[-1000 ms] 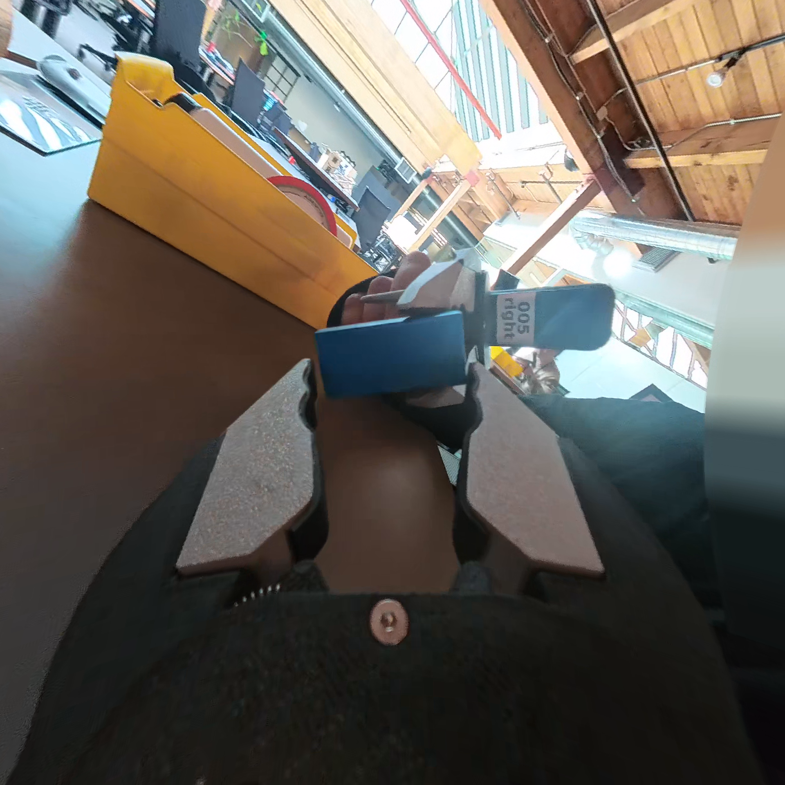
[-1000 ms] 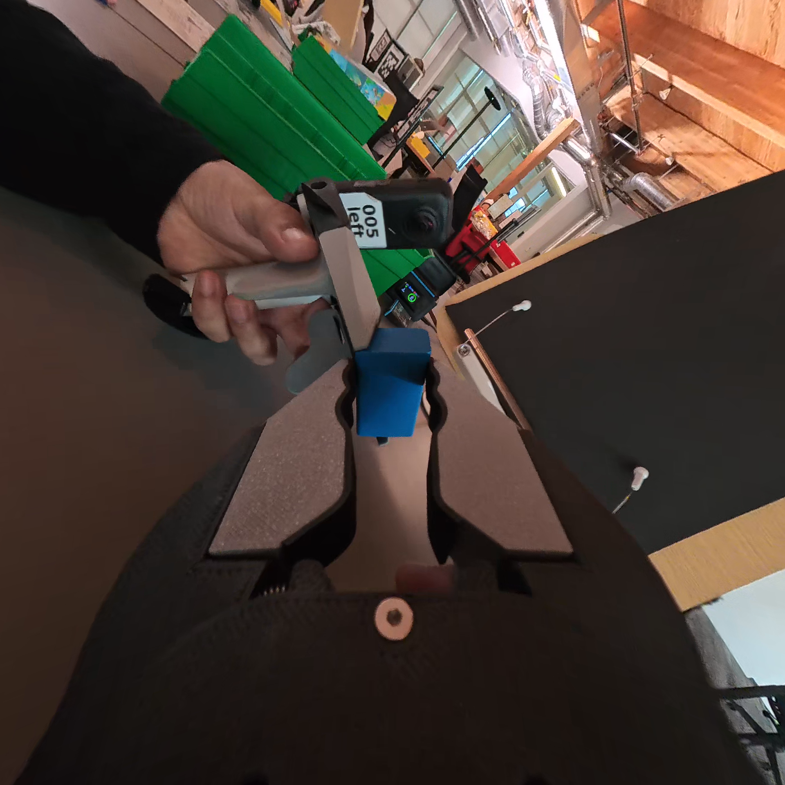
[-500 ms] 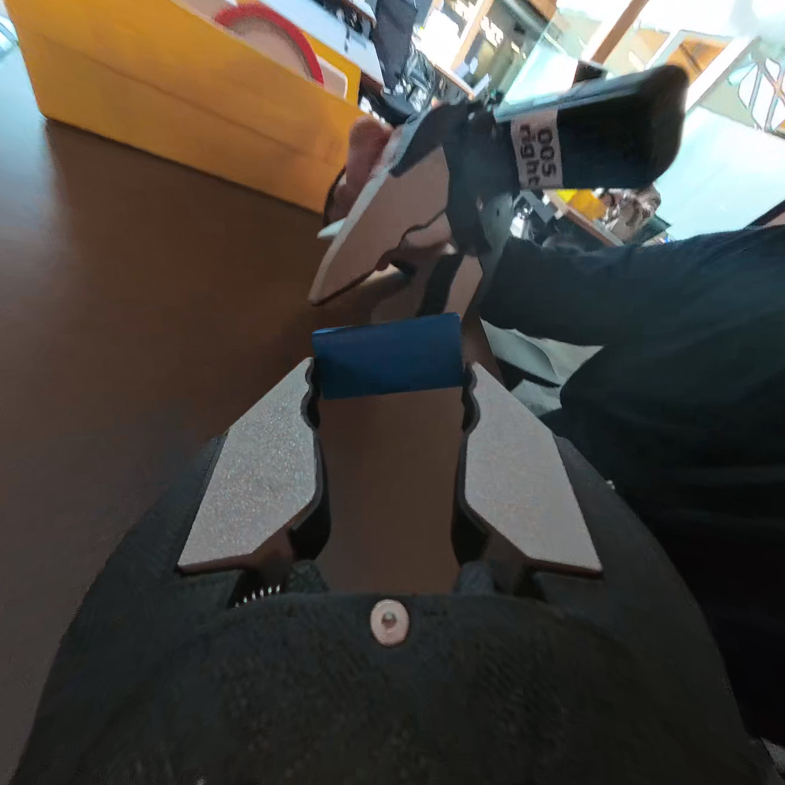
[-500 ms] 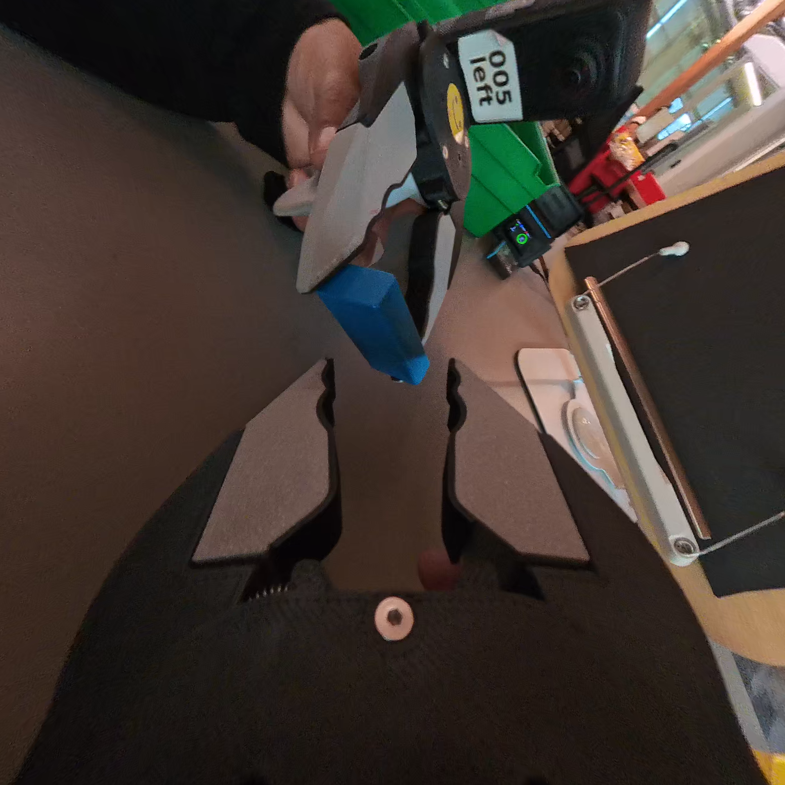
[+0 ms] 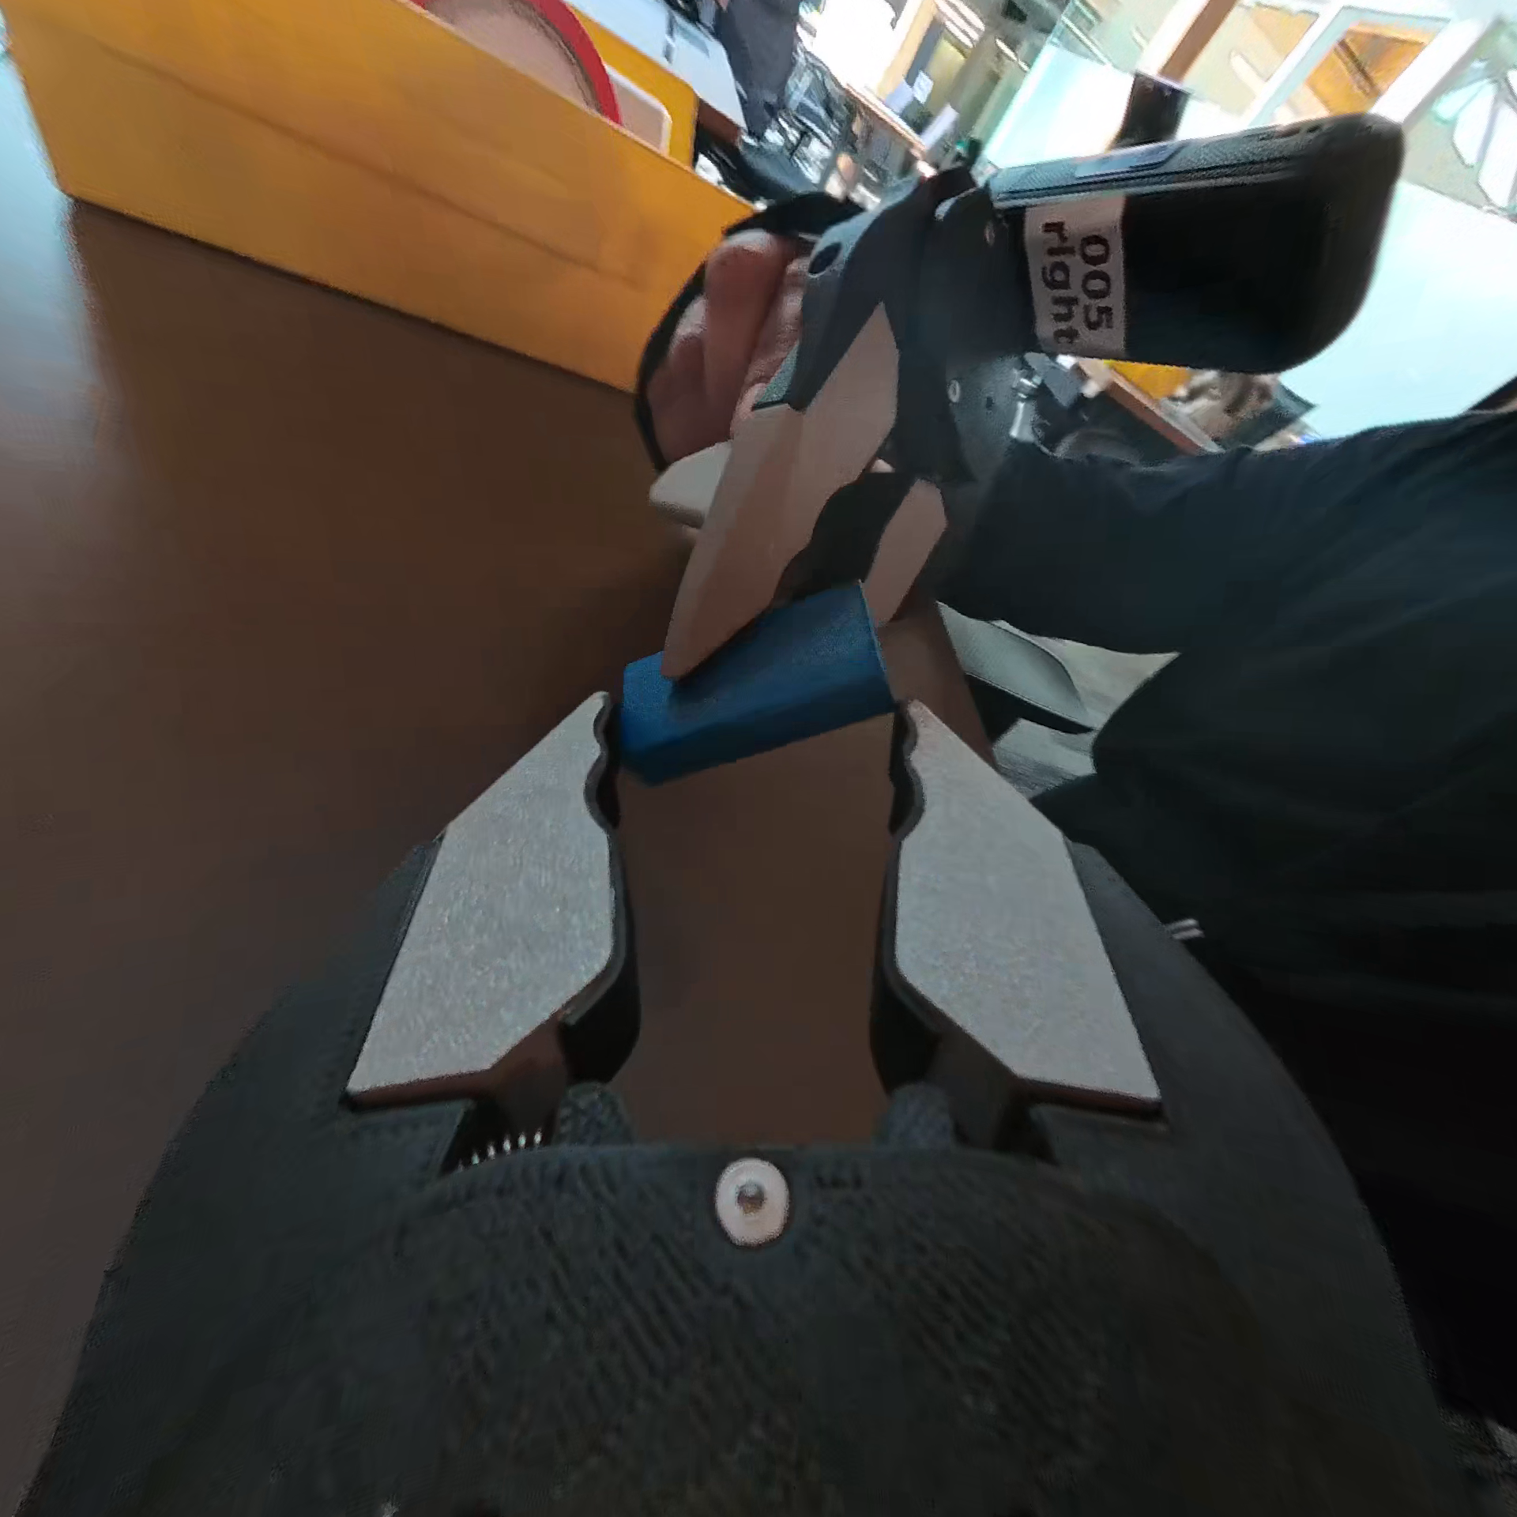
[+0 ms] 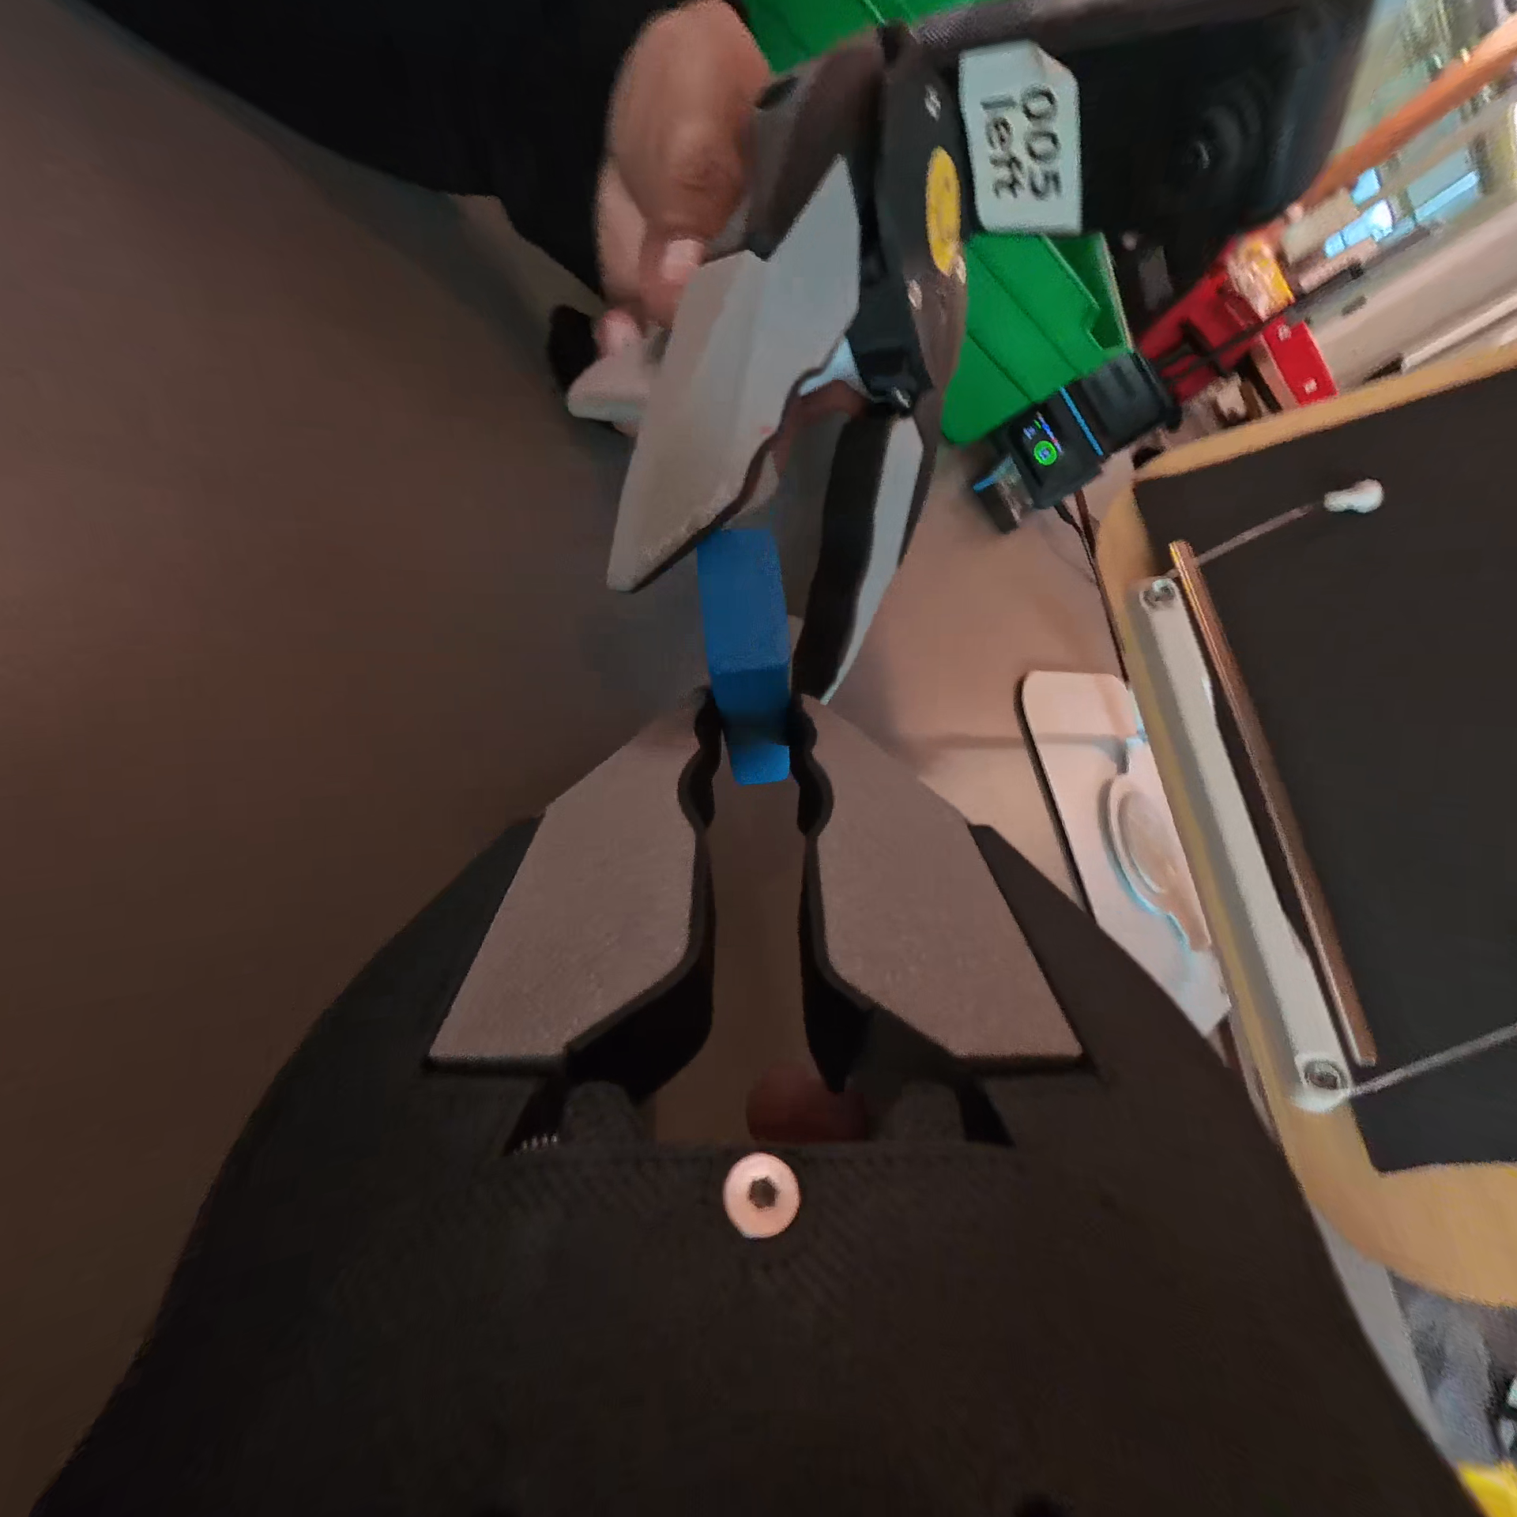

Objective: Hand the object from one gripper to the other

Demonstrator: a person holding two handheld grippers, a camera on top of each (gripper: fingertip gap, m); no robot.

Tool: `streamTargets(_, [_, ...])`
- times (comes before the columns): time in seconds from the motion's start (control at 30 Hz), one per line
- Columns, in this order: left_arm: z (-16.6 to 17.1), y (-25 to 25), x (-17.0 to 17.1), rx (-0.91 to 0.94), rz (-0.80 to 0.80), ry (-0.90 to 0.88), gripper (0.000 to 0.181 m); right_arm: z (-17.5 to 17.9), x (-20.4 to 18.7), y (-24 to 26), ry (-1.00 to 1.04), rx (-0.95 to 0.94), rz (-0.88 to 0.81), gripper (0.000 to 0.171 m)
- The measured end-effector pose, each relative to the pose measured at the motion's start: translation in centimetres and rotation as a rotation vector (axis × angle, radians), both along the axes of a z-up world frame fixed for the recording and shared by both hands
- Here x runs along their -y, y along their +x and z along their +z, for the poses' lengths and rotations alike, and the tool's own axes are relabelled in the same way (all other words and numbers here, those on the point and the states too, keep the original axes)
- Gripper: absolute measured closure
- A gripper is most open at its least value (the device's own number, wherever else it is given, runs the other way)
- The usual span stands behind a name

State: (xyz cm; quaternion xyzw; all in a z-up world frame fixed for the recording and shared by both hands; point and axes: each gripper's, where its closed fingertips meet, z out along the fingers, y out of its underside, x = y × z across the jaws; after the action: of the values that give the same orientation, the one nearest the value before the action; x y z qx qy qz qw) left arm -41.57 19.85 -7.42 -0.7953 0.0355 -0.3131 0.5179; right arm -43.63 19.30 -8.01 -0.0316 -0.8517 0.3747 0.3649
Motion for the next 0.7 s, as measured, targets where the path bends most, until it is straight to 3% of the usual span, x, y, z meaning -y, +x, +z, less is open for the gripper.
streamTargets(0.23, [-0.2,-2.8,-0.6,-0.225,0.151,0.028,0.12,0.0,-1.5,-1.4,-0.168,0.228,-0.11,0.158])
streamTargets(0.43, [1.3,-4.2,-0.9,-0.686,0.285,0.156,0.118,-0.3,-2.9,-2.0,-0.408,0.579,-0.179,0.158])
streamTargets(0.57, [0.8,-4.2,-0.9,-1.083,0.277,0.213,0.128,2.1,-3.1,-1.2,-0.686,0.84,-0.094,0.158])
streamTargets(0.7, [0.7,-3.6,-1.5,-1.278,0.296,0.283,0.131,2.3,-3.1,-0.4,-0.769,1.0,-0.037,0.158])
